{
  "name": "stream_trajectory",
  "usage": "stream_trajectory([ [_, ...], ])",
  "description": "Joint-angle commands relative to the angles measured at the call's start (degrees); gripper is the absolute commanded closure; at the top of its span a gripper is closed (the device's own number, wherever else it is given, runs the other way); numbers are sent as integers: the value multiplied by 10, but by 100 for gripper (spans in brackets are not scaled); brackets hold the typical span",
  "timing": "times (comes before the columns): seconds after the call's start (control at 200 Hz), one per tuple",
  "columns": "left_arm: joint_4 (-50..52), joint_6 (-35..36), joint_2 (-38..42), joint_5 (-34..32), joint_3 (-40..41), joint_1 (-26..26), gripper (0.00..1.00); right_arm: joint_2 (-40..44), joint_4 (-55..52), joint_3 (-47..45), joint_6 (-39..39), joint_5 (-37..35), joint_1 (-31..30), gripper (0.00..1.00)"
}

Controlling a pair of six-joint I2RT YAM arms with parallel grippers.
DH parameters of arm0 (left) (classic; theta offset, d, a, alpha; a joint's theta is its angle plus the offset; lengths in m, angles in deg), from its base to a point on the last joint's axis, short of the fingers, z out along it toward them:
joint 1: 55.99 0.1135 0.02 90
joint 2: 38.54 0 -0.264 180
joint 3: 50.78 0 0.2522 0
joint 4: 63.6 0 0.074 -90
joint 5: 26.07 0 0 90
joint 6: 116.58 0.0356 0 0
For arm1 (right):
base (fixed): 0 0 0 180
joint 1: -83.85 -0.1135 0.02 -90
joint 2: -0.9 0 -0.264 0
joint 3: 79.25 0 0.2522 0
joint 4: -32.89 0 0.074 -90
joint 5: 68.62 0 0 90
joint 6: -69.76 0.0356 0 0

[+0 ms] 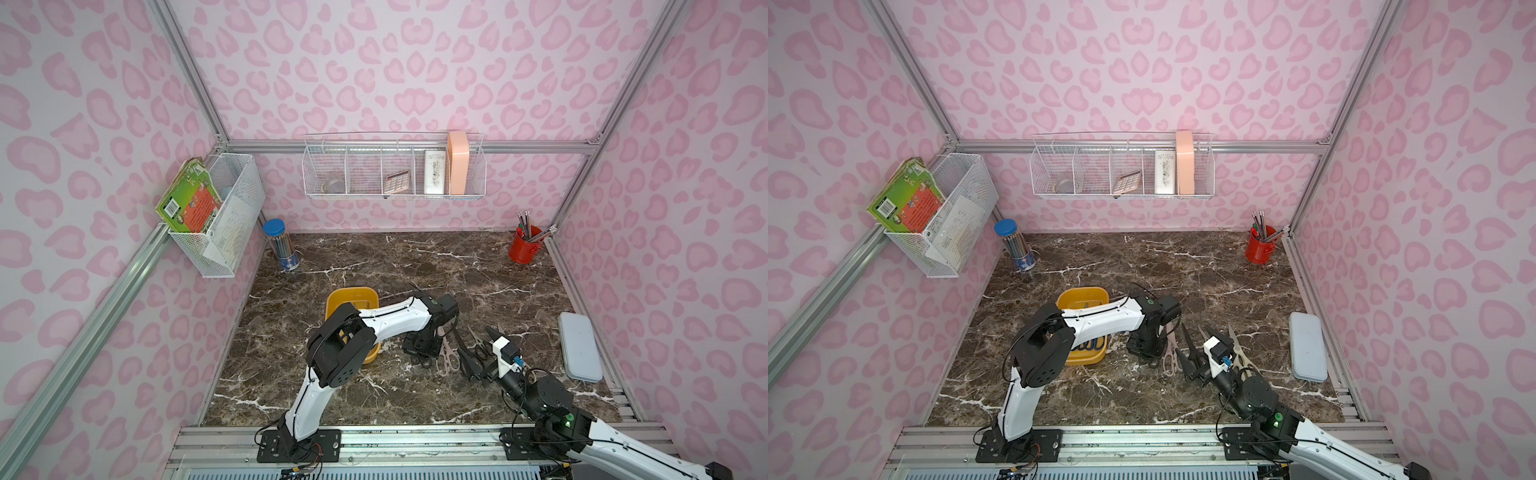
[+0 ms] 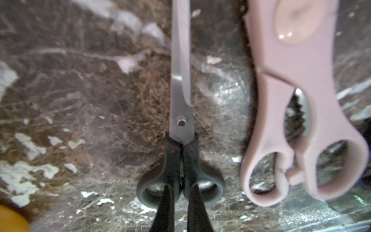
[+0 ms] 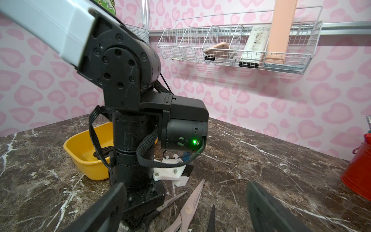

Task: Put the scissors into the storage box
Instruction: Pick up the scissors from the center of the board.

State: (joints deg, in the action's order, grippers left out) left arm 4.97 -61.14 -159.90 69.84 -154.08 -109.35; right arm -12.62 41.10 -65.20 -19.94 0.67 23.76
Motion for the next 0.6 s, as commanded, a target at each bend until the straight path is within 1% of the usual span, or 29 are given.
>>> stream_trajectory([
  [0.0, -11, 2, 3, -44, 5, -1, 100, -1, 12, -23, 0, -1, 0, 5],
  [0.135, 6, 20, 37, -63, -7, 4, 100, -3, 14, -24, 0, -2, 0, 5],
  [0.3, 18, 39, 103, -80, -7, 19, 100, -8, 17, -24, 0, -2, 0, 5],
  [0.36, 37, 42, 128, -88, -8, 30, 100, -8, 18, -23, 0, -2, 0, 5],
  [0.475, 62, 47, 184, -100, 13, 71, 100, -9, 18, -24, -1, -2, 0, 5],
  [0.58, 66, 53, 246, -117, 57, 127, 100, -11, 21, -24, -3, 2, 0, 5],
  [0.595, 66, 54, 254, -117, 77, 137, 100, -12, 21, -24, -3, 3, 0, 5],
])
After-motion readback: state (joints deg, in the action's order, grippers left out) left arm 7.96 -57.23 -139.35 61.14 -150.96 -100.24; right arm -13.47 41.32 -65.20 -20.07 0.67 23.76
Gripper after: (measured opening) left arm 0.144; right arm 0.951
